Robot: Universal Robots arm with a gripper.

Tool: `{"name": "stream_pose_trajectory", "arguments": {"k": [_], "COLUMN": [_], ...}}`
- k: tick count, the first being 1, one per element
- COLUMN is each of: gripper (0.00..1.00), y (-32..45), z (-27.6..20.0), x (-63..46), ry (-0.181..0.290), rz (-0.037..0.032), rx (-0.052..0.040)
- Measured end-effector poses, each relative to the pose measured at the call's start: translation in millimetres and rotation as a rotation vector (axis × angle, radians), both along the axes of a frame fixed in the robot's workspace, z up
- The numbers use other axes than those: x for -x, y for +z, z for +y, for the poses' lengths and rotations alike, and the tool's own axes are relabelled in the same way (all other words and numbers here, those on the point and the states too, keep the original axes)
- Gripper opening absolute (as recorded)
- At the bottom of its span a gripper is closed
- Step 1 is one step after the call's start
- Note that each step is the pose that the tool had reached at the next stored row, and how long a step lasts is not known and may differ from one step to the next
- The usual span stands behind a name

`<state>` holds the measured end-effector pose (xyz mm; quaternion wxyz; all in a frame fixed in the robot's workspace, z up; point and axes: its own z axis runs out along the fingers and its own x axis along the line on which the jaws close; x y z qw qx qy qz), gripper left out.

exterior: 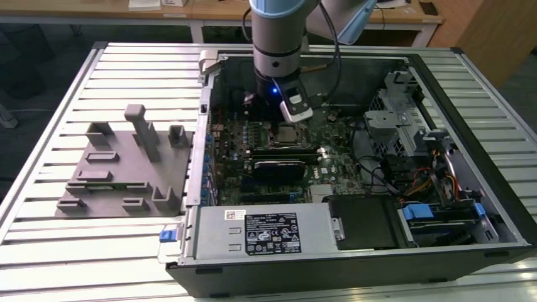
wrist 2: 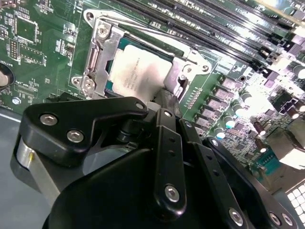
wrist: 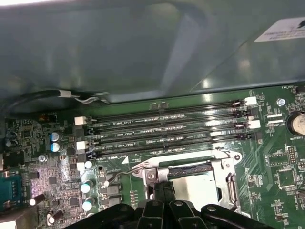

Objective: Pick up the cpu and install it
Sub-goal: 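Close the cpu cover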

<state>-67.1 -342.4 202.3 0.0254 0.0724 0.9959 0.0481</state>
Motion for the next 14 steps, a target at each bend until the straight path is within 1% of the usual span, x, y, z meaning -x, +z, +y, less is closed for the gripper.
{"name": "stream_pose_trajectory", "arguments": {"k": [3,9,14], "gripper": [0.11,0.11,0.11], "y": [-0.5,-1.4,-2.2], "z": [-2.0,-4.3,-6.8], "x": [0.6,0.7,0.7], "ry": [0.000,0.000,0.000], "rz": [0.0000,0.0000,0.0002], "rx": [-0.0061,-0.0266,-0.0352]}}
